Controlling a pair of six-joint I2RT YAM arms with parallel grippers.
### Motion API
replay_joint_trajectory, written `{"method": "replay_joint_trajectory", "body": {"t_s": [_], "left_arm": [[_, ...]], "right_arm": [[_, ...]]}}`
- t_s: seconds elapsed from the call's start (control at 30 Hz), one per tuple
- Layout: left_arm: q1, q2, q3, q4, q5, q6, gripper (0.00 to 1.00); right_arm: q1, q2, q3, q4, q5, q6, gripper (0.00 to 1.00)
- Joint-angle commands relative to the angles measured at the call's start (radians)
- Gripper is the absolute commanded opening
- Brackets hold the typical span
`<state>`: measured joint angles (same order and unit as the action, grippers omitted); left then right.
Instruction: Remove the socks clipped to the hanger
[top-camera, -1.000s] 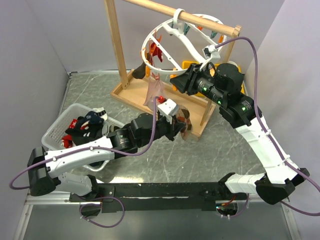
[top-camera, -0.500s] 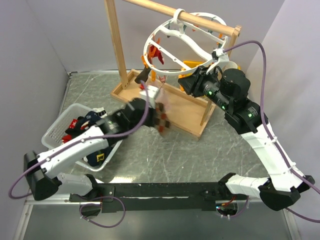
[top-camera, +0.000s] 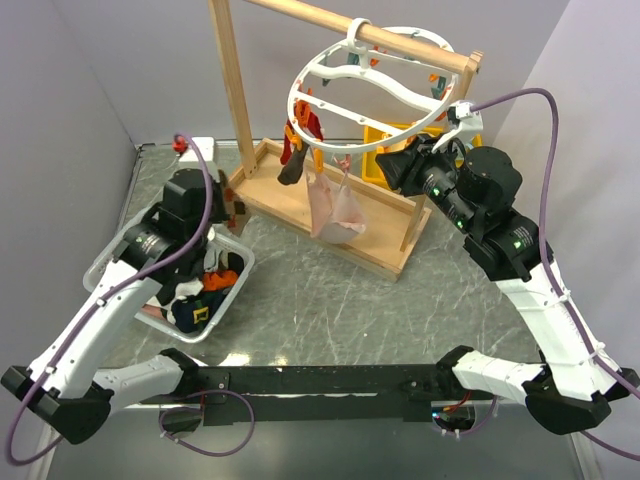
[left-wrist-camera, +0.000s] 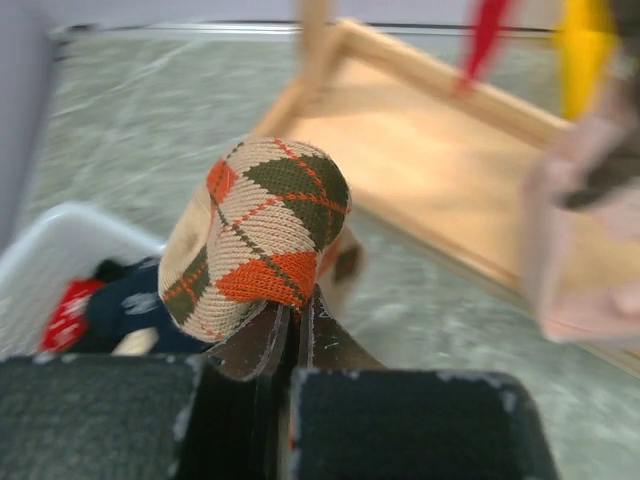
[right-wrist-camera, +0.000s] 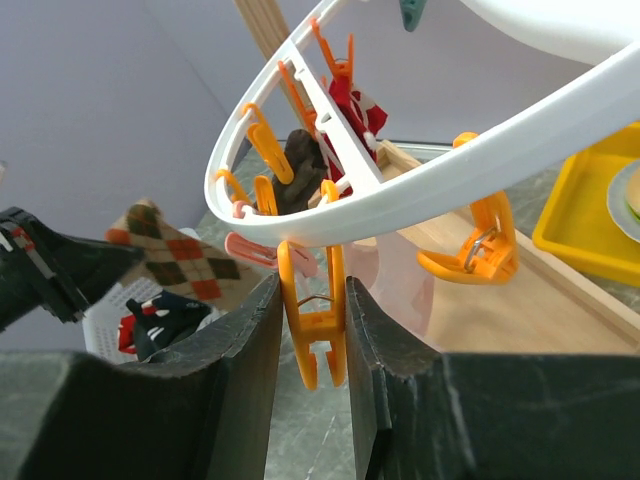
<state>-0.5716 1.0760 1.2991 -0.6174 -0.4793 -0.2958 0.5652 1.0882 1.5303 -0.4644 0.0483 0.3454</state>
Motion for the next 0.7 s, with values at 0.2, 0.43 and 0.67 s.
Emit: {"method": "replay_joint_trajectory", "body": {"t_s": [0.2, 0.43, 0.67], "left_arm": [[0.147, -0.060, -0.049, -0.090, -0.228, 0.014, 0.01], [0.151, -0.090, -0.072, -0.142, -0.304, 0.006, 0.01], [0.153, -0.119, -0.130, -0.120, -0.433, 0.030, 0.01]], "right_arm": [[-0.028, -0.024, -0.022, -0.071, 0.067, 0.012, 0.36], [-0.042, -0.040, -0.038, -0.077, 0.074, 0.010, 0.36], [-0.044, -0.040, -0.039, -0.075, 0.056, 0.020, 0.36]]}}
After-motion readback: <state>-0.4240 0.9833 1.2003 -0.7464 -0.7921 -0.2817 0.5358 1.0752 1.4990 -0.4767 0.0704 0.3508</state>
